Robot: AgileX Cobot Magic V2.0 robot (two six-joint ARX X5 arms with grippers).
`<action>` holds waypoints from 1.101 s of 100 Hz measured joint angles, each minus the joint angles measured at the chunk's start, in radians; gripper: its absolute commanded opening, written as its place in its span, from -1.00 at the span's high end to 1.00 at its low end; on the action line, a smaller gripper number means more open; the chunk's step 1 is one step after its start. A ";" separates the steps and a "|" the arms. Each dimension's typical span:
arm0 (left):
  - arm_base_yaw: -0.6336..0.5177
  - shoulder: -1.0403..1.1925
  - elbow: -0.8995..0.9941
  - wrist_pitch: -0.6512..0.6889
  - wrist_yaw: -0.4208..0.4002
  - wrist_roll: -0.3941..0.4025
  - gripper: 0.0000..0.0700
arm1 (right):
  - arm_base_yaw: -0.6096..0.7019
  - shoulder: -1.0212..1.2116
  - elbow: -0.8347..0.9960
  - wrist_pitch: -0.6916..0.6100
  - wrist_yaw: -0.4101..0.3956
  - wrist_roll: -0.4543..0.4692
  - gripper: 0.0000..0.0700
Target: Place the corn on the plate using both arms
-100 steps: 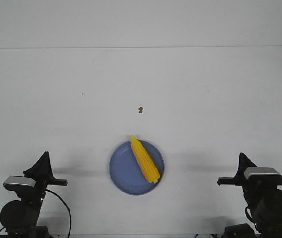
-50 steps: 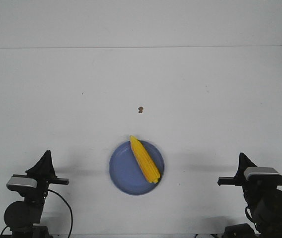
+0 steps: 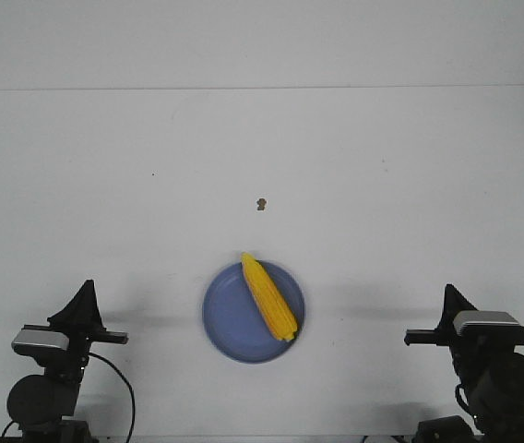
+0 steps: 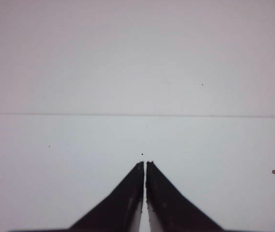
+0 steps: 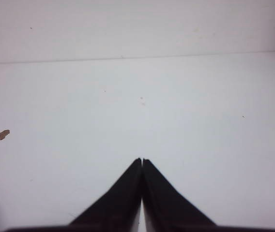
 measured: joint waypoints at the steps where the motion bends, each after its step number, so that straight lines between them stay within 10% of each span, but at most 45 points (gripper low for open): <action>1: 0.000 0.000 0.000 0.000 0.000 0.000 0.97 | 0.000 0.000 0.000 0.000 0.000 0.000 0.99; 110: 0.000 0.000 0.000 0.000 0.000 0.000 0.97 | -0.048 -0.129 -0.109 0.151 0.003 -0.055 0.99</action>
